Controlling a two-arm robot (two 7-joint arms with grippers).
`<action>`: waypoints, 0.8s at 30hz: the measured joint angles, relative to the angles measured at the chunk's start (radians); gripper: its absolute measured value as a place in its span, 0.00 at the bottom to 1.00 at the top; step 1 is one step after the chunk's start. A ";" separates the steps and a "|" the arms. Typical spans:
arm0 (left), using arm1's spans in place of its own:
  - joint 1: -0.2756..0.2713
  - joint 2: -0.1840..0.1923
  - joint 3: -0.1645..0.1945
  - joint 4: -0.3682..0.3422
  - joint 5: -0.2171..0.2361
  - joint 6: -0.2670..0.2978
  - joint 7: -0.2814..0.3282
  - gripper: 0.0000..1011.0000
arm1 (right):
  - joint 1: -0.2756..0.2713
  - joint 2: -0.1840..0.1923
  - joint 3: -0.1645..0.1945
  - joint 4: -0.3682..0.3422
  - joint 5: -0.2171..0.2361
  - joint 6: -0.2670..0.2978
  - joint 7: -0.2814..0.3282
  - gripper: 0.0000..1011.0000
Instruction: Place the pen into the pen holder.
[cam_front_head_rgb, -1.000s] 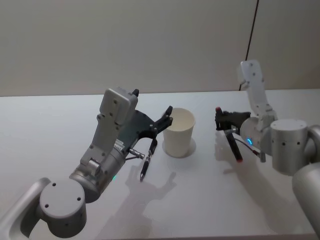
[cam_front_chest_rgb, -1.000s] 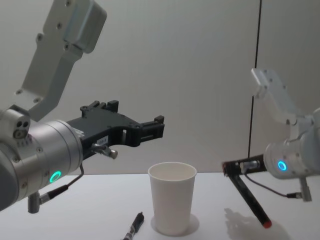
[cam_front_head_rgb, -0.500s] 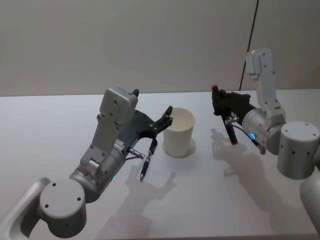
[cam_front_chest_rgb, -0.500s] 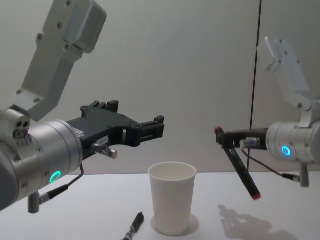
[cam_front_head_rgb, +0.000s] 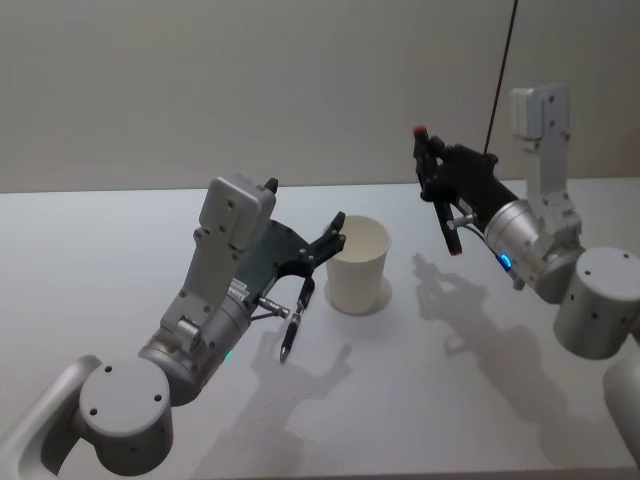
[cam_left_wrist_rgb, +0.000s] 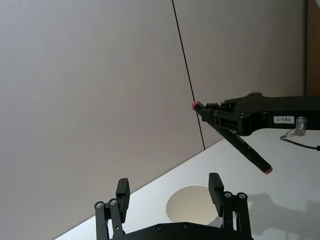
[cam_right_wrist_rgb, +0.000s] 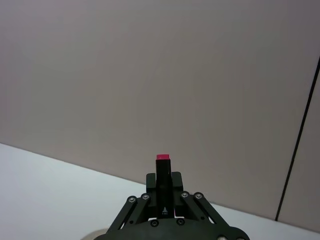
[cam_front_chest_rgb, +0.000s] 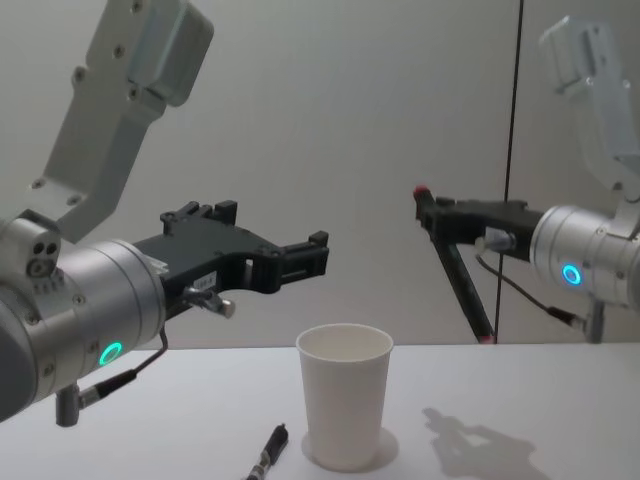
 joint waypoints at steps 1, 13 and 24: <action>0.000 0.000 0.000 0.000 0.000 0.000 0.000 0.99 | 0.002 -0.001 0.000 0.003 0.002 -0.009 0.004 0.16; 0.000 0.000 0.000 0.000 0.000 0.000 0.000 0.99 | 0.054 -0.024 -0.012 0.108 0.023 -0.181 0.087 0.16; 0.000 0.000 0.000 0.000 0.000 0.000 0.000 0.99 | 0.137 -0.060 -0.027 0.290 0.067 -0.330 0.166 0.16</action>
